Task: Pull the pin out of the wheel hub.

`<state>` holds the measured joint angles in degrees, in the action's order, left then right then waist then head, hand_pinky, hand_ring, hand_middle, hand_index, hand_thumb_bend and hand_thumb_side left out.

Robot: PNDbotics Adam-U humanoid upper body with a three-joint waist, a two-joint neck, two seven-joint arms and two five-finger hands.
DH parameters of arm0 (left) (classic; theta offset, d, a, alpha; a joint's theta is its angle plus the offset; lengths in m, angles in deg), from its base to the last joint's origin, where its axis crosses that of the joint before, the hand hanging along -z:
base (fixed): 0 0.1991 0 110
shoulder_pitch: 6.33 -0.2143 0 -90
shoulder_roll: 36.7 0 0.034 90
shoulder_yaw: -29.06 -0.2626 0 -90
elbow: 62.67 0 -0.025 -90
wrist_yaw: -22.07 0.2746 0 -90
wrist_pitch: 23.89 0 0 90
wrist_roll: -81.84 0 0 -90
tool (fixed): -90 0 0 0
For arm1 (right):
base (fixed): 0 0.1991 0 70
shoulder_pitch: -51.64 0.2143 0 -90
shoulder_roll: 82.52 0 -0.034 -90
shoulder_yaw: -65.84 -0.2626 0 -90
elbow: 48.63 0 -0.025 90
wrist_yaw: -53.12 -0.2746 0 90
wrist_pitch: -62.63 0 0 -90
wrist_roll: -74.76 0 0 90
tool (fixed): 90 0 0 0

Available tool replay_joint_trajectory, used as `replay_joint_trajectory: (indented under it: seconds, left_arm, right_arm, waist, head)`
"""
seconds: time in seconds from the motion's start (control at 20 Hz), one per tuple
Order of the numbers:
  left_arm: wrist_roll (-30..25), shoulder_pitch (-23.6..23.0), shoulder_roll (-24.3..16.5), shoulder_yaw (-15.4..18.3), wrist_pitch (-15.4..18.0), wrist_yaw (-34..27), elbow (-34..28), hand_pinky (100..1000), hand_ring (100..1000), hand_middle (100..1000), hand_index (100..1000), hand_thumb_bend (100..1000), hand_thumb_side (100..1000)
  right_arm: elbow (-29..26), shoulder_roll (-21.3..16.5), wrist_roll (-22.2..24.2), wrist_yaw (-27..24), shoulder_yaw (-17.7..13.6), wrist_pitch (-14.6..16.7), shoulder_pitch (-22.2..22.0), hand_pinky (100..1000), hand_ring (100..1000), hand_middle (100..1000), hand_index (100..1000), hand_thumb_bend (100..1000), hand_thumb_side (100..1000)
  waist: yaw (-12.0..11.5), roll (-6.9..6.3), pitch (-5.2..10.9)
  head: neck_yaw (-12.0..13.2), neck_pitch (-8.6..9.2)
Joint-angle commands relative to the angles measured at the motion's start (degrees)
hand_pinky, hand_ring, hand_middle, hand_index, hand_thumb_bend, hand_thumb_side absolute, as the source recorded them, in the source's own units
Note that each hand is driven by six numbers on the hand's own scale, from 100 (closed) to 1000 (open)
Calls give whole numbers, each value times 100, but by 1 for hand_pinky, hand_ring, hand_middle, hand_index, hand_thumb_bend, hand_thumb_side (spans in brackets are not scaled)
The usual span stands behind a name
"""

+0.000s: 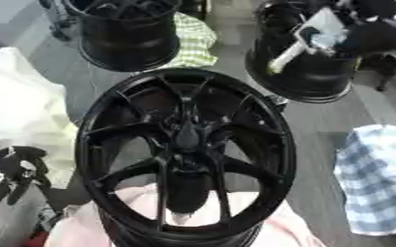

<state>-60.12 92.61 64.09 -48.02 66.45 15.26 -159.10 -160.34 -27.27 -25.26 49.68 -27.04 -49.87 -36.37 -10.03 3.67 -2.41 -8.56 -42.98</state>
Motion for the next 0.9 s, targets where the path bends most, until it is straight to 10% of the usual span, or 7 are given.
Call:
replay_joint_trajectory:
  seconds: [0.05,0.25,0.45,0.9]
  left_arm:
    - [-1,1,-152,150,52,11,-116,573,162,537,763,100,668]
    - [-1,-52,-168,251,92,51,-116,573,154,537,763,100,670]
    - [-1,-87,-163,322,118,29,-109,574,155,537,762,100,664]
    - [-1,-148,-156,336,148,16,-66,574,151,537,761,100,665]
  right_arm:
    - [305,666,-1094,119,-626,463,-815,671,634,714,862,509,263]
    - [792,2218,-1745,783,-997,606,-1728,813,819,882,964,623,315]
    - [1207,3624,-2510,1134,-1158,632,-1908,786,794,869,945,602,325]
    - [1339,4511,-2848,1044,6,1914,-1336,722,706,786,900,510,272]
  waist:
    - [50,-7,15]
    - [142,-7,-5]
    - [196,-49,21]
    - [239,-92,87]
  head:
    - [67,13]
    - [99,-1]
    - [173,-31]
    - [142,-113]
